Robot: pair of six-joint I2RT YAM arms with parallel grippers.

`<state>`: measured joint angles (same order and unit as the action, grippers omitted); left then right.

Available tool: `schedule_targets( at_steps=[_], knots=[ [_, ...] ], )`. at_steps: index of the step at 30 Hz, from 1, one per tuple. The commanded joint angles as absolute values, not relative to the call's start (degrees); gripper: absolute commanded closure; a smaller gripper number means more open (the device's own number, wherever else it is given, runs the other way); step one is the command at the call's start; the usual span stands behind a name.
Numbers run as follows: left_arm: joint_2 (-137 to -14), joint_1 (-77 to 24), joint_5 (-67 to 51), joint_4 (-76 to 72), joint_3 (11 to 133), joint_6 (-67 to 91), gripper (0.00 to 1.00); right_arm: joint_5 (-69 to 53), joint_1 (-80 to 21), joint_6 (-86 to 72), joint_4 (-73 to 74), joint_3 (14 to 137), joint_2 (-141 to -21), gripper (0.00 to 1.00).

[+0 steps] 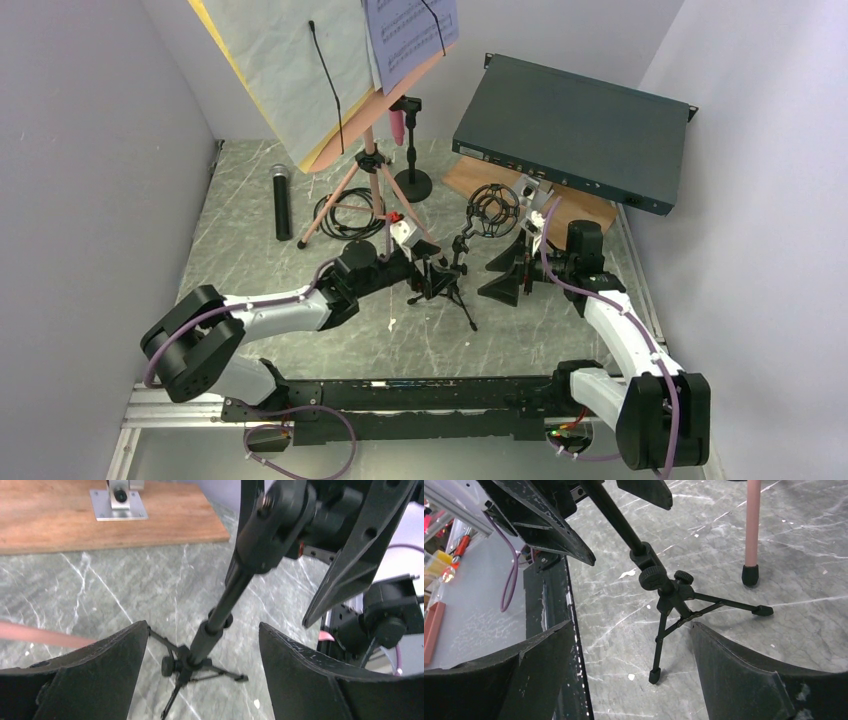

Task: Pack up the instrument practice props
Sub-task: Adjust the microphone stand at the center of the board, then unscrew the knob on the microphone stand.

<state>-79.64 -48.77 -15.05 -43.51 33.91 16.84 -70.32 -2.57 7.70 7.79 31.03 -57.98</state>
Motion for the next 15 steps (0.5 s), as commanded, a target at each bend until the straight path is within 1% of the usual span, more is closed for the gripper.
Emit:
schedule_targets(
  at_steps=[1,3,9,10,15],
  knots=[
    [-81.4,-51.0,-9.9,-50.3,38.0,17.0,0.16,-69.1,-2.8,1.7,0.8,30.2,-58.5,0.11],
    [-82.4,-52.2,-7.7,-50.1,39.0,16.6,0.2,-68.8,-2.7,0.2,-0.8,30.0,-58.9,0.11],
    [-84.5,-55.3,-1.2,-48.3,41.6,14.7,0.38,-68.3,-2.8,-4.7,-4.8,29.0,-59.7,0.12],
    [-84.6,-55.5,-0.5,-48.2,41.8,14.5,0.45,-68.3,-2.9,-5.2,-5.6,28.7,-59.7,0.12],
    [-84.7,-56.0,-0.2,-49.6,41.7,14.2,0.85,-68.1,-2.9,-7.0,-7.3,28.2,-60.2,0.13]
  ],
)
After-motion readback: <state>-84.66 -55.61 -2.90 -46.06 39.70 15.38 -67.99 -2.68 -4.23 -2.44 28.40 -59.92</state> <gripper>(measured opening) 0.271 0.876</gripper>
